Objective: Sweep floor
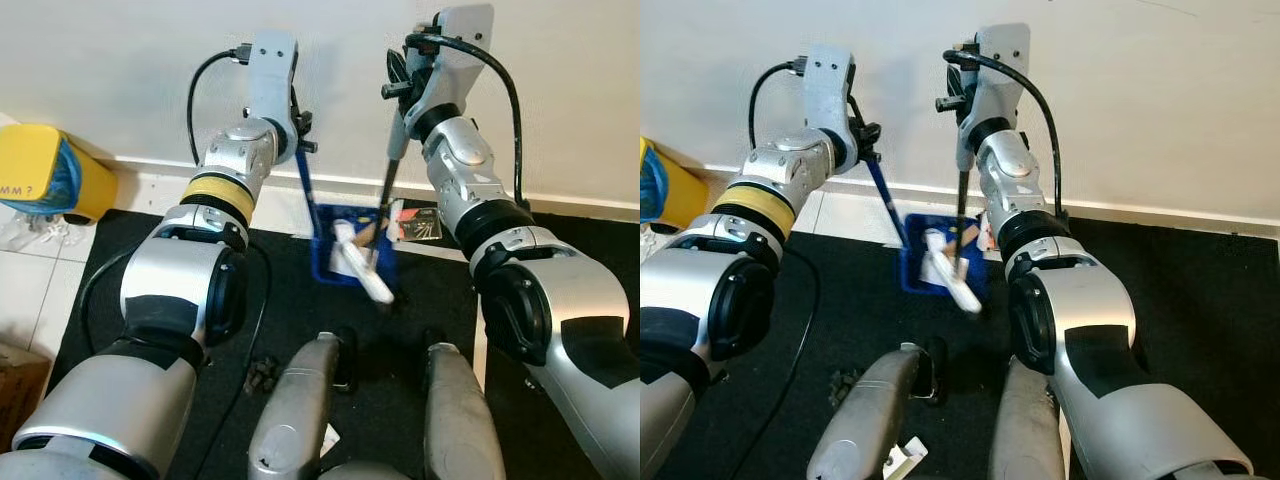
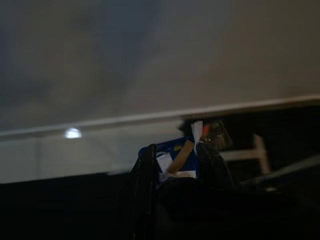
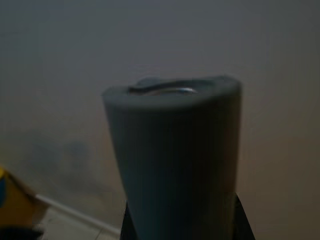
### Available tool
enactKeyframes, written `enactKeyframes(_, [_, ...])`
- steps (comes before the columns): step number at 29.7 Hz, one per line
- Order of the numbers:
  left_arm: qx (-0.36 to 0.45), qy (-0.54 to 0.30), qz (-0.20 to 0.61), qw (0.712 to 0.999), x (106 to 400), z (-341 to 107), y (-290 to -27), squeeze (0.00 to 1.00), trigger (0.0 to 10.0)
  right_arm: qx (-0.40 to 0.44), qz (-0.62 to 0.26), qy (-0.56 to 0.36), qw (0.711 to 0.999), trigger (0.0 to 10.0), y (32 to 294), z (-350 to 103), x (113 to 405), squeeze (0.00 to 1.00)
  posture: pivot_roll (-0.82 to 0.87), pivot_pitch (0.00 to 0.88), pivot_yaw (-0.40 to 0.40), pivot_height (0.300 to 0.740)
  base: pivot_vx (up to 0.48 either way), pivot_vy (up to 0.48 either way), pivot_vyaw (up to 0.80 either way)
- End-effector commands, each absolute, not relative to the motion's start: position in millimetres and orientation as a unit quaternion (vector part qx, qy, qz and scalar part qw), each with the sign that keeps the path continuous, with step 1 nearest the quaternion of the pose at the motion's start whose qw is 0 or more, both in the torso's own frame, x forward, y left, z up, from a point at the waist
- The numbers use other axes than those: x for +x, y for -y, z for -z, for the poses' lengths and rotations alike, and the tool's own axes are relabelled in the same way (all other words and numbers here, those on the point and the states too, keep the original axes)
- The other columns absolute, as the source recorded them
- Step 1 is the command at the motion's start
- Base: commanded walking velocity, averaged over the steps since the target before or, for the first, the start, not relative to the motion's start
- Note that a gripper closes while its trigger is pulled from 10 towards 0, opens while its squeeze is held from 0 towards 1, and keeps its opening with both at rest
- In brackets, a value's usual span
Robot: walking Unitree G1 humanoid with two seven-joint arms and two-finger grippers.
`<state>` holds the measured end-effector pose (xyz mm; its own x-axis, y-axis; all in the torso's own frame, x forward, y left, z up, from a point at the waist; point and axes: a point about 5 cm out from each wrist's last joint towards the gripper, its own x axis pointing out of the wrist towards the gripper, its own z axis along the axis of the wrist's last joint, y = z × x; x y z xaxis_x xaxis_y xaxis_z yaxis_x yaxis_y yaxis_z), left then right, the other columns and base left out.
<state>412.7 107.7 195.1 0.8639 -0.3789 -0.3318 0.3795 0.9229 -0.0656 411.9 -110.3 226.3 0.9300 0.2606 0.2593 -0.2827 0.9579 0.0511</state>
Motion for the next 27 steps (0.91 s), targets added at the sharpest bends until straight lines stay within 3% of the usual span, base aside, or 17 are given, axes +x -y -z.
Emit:
enactKeyframes(1, [-0.011, -0.190, 0.203, 0.960, 409.5, -185.1, -107.6, 0.00, 10.0, 0.047, -0.133, 0.190, 0.972, 10.0, 112.4, -247.8, 410.6, 0.00, 0.10, 0.300, 0.104, 0.740, 0.000, 0.000, 0.00])
enactKeyframes(4, [-0.006, -0.191, 0.195, 0.962, 409.5, -183.3, -109.8, 0.00, 10.0, 0.047, -0.122, 0.205, 0.970, 10.0, 123.5, -253.2, 410.6, 0.00, 0.09, 0.299, 0.104, 0.740, 0.000, 0.000, 0.00])
enactKeyframes(9, [-0.015, -0.190, 0.187, 0.964, 409.0, -180.5, -107.5, 0.00, 10.0, -0.004, -0.053, 0.225, 0.973, 10.0, 172.4, -259.8, 408.1, 0.00, 0.07, 0.301, 0.108, 0.740, 0.000, 0.000, 0.00])
enactKeyframes(15, [-0.016, -0.191, 0.191, 0.963, 408.2, -178.7, -105.9, 0.00, 10.0, -0.043, 0.006, 0.218, 0.975, 10.0, 211.5, -258.4, 403.2, 0.00, 0.08, 0.304, 0.111, 0.740, 0.000, 0.000, 0.00])
enactKeyframes(27, [-0.011, -0.202, 0.186, 0.962, 405.9, -170.8, -110.2, 0.00, 10.0, -0.104, 0.035, 0.161, 0.981, 10.0, 235.2, -241.3, 399.6, 0.00, 0.09, 0.314, 0.112, 0.740, 0.000, 0.000, 0.00])
